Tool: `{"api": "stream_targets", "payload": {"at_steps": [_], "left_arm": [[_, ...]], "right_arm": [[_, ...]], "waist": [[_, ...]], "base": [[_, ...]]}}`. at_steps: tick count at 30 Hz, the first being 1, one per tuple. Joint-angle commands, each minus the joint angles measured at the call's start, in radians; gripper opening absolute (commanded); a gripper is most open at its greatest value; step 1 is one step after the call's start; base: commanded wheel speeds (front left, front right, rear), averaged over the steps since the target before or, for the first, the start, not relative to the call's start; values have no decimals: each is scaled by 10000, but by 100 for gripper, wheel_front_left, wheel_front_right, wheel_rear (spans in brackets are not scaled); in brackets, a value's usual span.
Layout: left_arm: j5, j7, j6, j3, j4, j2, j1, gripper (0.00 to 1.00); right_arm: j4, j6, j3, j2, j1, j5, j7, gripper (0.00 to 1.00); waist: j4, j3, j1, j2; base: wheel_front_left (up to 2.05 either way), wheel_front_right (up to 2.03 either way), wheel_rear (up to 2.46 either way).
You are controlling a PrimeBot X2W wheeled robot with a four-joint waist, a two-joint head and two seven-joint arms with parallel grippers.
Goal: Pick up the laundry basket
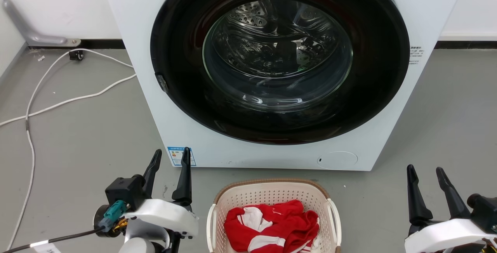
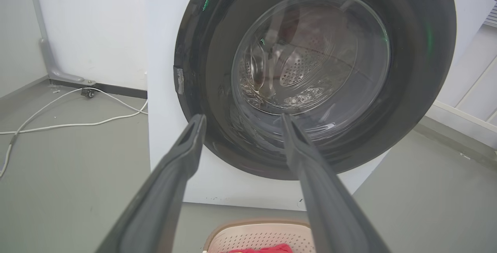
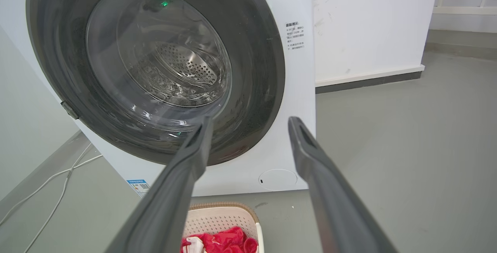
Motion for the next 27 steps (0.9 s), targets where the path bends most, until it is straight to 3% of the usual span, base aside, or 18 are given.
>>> {"api": "stream_targets", "payload": {"at_steps": [1,27], "left_arm": [[228,-106,44,-24,-31,59,-238,100],[2115,-607,209,-242,340,43,-266,100]], "right_arm": [[-163,0,-23,3,16,-272,-70,100],[-536,-1,-97,10,347,-2045,-135,100]], "waist": [[4,-2,0,0],[70,-2,0,0]], "base": [[0,0,0],[0,0,0]]}}
